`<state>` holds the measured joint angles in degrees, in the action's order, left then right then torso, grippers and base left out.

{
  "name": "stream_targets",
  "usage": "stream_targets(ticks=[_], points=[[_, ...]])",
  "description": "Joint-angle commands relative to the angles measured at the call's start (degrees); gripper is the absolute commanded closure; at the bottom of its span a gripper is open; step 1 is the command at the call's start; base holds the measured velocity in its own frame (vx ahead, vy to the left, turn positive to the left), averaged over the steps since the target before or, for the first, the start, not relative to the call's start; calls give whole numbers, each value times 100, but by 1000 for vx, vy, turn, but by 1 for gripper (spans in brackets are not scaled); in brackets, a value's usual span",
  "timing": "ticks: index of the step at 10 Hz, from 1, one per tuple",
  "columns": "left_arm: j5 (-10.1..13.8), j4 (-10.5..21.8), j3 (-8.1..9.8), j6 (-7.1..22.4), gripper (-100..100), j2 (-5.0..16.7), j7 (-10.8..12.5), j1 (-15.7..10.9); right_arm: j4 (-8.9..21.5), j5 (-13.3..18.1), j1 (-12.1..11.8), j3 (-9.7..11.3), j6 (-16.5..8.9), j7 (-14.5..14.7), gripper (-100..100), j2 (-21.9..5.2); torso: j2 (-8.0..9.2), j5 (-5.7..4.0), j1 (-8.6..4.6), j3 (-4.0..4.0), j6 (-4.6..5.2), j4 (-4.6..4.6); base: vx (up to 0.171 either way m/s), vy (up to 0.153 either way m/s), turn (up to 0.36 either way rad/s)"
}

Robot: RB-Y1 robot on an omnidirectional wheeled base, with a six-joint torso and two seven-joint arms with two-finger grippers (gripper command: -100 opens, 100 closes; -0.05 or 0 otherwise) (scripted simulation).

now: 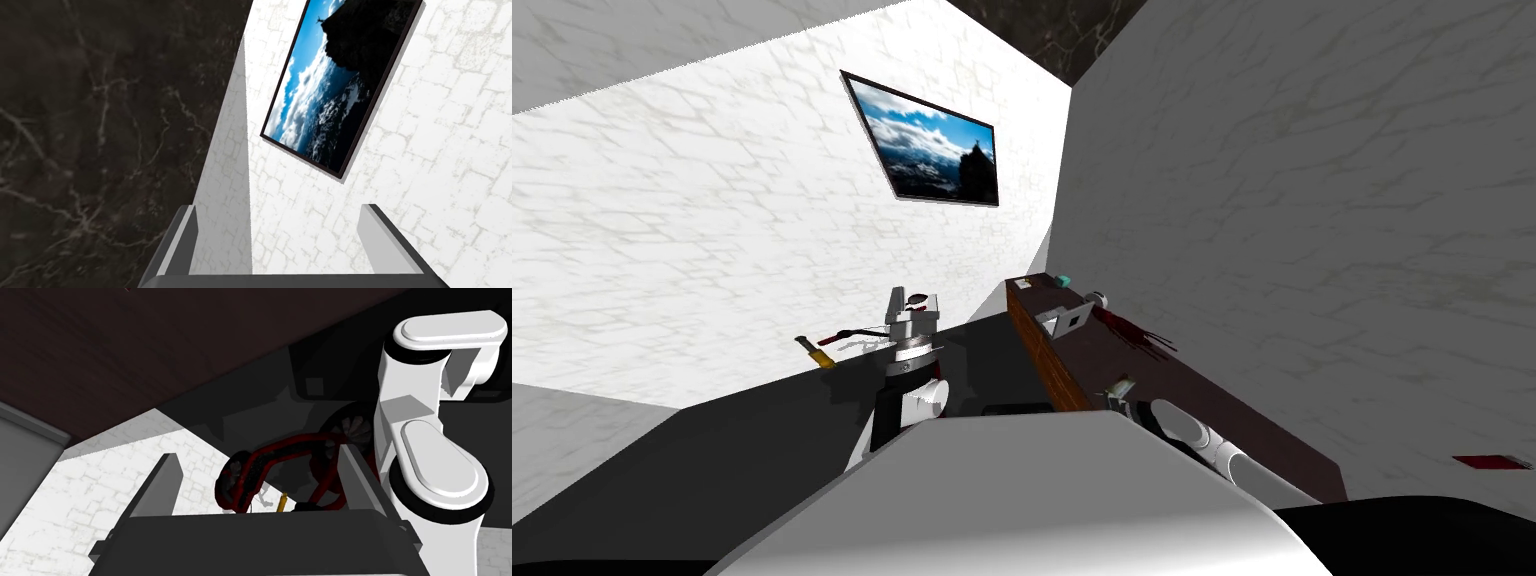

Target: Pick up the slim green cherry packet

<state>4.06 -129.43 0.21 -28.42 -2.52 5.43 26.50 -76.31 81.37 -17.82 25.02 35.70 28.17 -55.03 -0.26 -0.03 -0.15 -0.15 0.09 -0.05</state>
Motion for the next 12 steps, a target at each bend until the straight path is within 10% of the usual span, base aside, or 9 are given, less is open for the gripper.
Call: stream_targets(ticks=[1,12], points=[[0,0,0,0,0,0,0,0,257,239,17,118,-29,80,-100,-172,0,0,0,0,0,0,60,-41,259],[0,0,0,0,0,0,0,0,1491,1035,-111,637,-218,942,-100,-576,0,1,4,0,-1,0,47,-54,226]])
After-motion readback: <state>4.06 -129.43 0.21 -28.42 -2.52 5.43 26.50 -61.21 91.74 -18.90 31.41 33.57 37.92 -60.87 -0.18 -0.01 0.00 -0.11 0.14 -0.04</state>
